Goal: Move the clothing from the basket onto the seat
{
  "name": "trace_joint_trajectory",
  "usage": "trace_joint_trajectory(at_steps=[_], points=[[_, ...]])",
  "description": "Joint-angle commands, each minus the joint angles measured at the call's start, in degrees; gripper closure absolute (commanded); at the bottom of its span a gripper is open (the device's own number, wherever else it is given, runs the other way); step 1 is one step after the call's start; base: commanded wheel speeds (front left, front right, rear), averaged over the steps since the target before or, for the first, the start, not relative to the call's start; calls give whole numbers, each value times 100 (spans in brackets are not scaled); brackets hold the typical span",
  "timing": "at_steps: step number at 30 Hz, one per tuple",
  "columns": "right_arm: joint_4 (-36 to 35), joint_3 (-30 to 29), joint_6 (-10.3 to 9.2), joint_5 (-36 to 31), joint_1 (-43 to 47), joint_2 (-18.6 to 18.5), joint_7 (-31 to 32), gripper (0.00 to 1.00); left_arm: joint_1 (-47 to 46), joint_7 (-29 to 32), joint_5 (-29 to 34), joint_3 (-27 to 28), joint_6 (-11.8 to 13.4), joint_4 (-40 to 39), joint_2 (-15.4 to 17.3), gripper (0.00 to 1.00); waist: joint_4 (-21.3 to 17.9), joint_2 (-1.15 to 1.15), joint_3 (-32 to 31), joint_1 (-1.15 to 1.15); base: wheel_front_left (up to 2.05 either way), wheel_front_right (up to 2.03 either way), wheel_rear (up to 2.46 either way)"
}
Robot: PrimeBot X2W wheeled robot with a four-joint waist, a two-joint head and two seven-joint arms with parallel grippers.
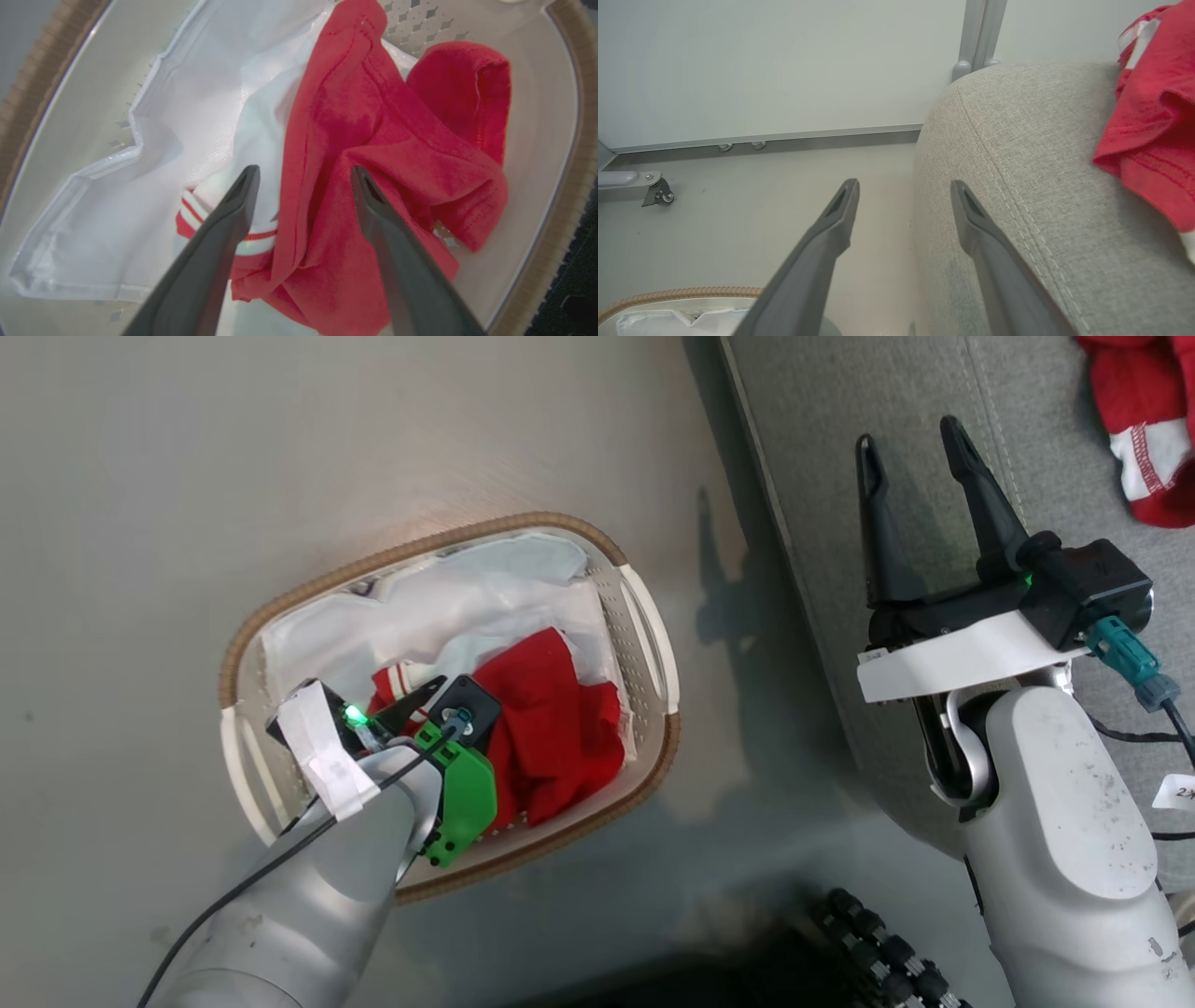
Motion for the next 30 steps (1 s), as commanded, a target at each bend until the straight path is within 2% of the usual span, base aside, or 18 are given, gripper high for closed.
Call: trace_joint_trajectory(at_steps=[1, 9, 10, 11, 12, 13, 22, 30], points=[[-62, 22, -6, 45, -98, -5, -27, 0, -176, 10, -35, 5, 57, 80, 99, 0, -384, 0, 535, -1, 0, 0, 0], [-128, 141, -6, 105, -174, -5, -28, 0, -372, 68, -131, 50, 256, 333, 256, 0, -464, 0, 803, -1, 0, 0, 0], [-121, 146, -6, 109, -175, -6, -28, 0, -381, 66, -164, 72, 257, 343, 253, 33, -464, 0, 808, -1, 0, 0, 0], [-104, 153, -6, 113, -174, -6, -28, 0, -383, 20, -189, 92, 259, 351, 247, 56, -459, 0, 806, -1, 0, 0, 0], [-91, 153, -6, 111, -172, -6, -27, 0, -381, -8, -199, 101, 254, 358, 240, 90, -451, 0, 798, -1, 0, 0, 0], [-69, 141, -6, 97, -161, -8, -27, 0, -370, -75, -223, 112, 250, 360, 222, 100, -434, 0, 772, -1, 0, 0, 0], [84, 106, -6, -130, -30, -9, -27, 0, -150, -638, -418, 88, 139, 105, 91, 100, -182, 0, 293, -1, 0, 0, 0], [344, -33, -6, -470, 315, -11, -27, 0, 161, -744, -470, 48, 88, -760, 140, 100, 245, 0, -717, -1, 0, 0, 0]])
